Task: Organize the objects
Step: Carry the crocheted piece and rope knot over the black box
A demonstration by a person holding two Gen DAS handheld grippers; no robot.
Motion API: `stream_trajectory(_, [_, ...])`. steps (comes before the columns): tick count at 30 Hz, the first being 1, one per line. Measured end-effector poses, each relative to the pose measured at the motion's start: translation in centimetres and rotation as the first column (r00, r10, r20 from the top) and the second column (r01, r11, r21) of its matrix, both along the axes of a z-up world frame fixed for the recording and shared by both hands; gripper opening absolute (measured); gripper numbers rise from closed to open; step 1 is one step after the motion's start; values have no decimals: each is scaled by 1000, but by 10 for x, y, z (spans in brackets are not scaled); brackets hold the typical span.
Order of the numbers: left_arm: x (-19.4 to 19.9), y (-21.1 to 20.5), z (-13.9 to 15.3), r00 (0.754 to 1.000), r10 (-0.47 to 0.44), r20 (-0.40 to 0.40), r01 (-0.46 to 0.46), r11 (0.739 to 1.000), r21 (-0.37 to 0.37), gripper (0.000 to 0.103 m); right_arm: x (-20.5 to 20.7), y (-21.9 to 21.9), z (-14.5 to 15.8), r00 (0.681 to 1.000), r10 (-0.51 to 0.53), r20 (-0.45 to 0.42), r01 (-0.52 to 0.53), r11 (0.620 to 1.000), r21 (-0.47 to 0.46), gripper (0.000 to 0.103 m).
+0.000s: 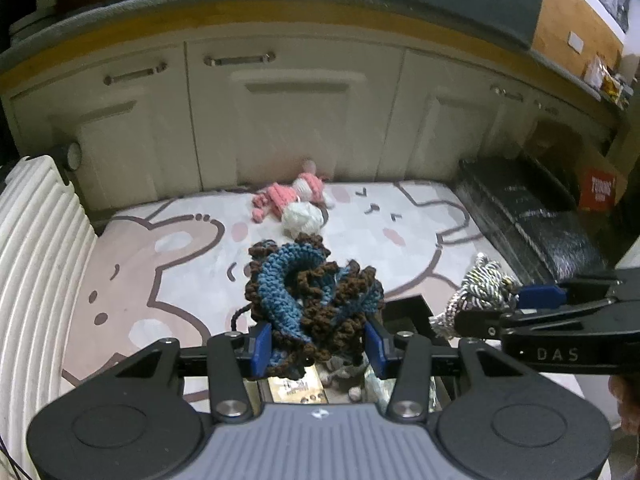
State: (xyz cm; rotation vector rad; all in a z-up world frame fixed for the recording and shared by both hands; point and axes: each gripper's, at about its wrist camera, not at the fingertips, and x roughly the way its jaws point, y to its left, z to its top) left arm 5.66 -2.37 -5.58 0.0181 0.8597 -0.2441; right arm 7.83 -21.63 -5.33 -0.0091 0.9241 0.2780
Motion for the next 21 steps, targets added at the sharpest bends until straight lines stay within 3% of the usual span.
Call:
stream_trajectory(8, [7,-11,-25,991,-71,-112,76,996,42,48,0,10,-17,992,67,-106,-72,997,-41,59])
stream_trajectory(21, [21,-24,-65,951,-120,-286,146,987,70,48,-4,25,-45,951,142,-275,-171,981,-86,59])
